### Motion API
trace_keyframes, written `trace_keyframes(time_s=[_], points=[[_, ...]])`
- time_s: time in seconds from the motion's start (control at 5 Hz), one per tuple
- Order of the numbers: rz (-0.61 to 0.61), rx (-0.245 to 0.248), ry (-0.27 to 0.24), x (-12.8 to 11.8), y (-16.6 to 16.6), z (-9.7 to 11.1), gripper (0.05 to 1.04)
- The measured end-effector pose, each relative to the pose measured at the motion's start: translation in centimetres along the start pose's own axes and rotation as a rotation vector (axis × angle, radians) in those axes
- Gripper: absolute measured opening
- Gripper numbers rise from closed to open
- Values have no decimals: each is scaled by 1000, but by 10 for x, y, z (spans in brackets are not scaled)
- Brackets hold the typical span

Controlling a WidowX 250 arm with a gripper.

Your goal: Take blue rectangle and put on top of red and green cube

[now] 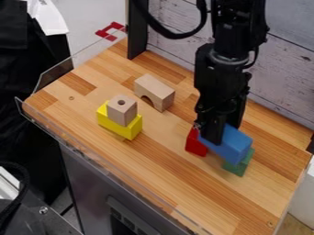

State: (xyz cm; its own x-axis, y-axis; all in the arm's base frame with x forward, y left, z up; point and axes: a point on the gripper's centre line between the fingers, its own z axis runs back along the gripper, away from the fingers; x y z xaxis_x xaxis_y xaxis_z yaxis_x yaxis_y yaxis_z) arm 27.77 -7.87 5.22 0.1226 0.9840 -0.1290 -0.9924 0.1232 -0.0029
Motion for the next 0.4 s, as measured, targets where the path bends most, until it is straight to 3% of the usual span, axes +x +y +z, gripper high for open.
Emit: trace_keyframes(time_s=[0.4], points=[[7, -5, 14, -3, -3, -2, 585]])
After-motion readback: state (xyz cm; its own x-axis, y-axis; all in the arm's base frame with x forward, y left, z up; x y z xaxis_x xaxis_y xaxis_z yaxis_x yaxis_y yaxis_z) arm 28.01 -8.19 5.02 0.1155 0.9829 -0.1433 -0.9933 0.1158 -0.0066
